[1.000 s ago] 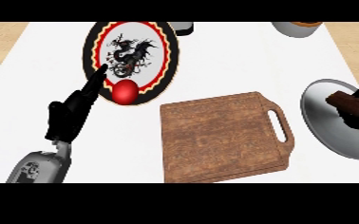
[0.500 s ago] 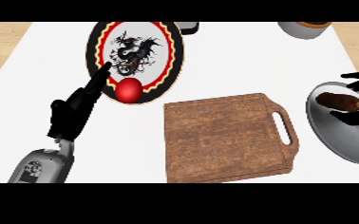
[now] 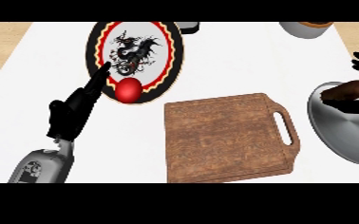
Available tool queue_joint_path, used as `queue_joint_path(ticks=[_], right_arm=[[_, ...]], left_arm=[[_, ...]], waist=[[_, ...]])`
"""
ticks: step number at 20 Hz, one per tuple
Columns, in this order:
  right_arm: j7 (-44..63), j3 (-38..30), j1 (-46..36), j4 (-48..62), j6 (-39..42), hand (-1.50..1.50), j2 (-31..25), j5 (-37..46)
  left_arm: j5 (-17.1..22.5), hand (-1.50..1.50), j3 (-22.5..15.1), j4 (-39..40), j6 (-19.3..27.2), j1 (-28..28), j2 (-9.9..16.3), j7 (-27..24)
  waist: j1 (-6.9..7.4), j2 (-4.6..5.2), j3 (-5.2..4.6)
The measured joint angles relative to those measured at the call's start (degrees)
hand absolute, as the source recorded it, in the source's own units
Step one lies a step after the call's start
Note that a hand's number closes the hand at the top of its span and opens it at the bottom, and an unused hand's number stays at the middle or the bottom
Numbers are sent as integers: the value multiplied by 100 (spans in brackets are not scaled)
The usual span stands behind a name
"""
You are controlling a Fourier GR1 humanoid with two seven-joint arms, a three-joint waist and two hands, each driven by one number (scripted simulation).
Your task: Pick the sweet potato from the cutting board and place it in the pan
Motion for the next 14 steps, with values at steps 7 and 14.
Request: queue_joint_path(ticks=[7, 14], right_arm=[[-479, -579, 51, 587, 1543, -150, -512, -627], [-880, -754, 607, 686, 2298, -150, -1004, -836]], left_arm=[[-27, 0, 56, 127, -45, 15, -22, -109], [-34, 0, 118, 41, -24, 27, -55, -24]], waist=[[-33, 11, 2], [-88, -9, 6]])
